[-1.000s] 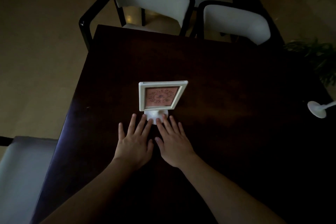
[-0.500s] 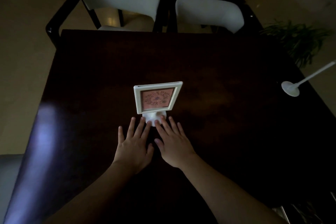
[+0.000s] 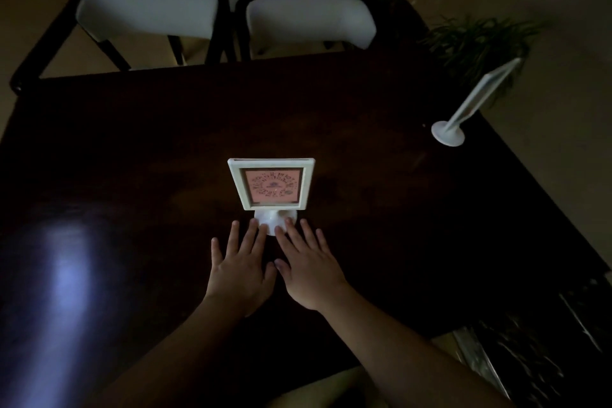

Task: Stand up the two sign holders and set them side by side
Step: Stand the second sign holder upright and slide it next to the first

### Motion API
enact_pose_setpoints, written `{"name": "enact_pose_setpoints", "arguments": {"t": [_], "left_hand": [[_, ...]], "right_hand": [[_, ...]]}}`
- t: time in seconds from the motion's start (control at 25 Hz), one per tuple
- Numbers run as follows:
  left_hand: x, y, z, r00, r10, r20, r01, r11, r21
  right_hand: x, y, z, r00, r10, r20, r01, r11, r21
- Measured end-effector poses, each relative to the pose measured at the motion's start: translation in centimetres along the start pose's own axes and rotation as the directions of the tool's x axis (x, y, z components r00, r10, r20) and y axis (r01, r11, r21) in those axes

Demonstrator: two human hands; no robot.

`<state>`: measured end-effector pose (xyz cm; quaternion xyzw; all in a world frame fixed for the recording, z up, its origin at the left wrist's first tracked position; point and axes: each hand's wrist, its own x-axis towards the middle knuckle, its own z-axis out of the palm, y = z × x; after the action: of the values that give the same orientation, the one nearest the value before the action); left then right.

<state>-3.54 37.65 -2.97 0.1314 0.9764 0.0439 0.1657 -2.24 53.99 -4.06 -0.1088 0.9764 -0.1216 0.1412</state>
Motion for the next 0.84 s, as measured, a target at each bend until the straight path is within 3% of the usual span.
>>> {"name": "enact_pose_setpoints", "arguments": {"t": [0.36,0.84], "left_hand": [[1.7,9.7,0.3,0.998,0.059,0.037,-0.06,0.998,0.01],[10.1,14.9,-1.4,0.983,0.178,0.042,-0.177,0.984,-0.02]], "right_hand": [[-4.3,8.4,-1.7,0.999,0.031,0.023,-0.031,0.999,0.006],[-1.2,16.1,-4.4,0.99,0.142,0.008,-0.142,0.99,-0.008]]}}
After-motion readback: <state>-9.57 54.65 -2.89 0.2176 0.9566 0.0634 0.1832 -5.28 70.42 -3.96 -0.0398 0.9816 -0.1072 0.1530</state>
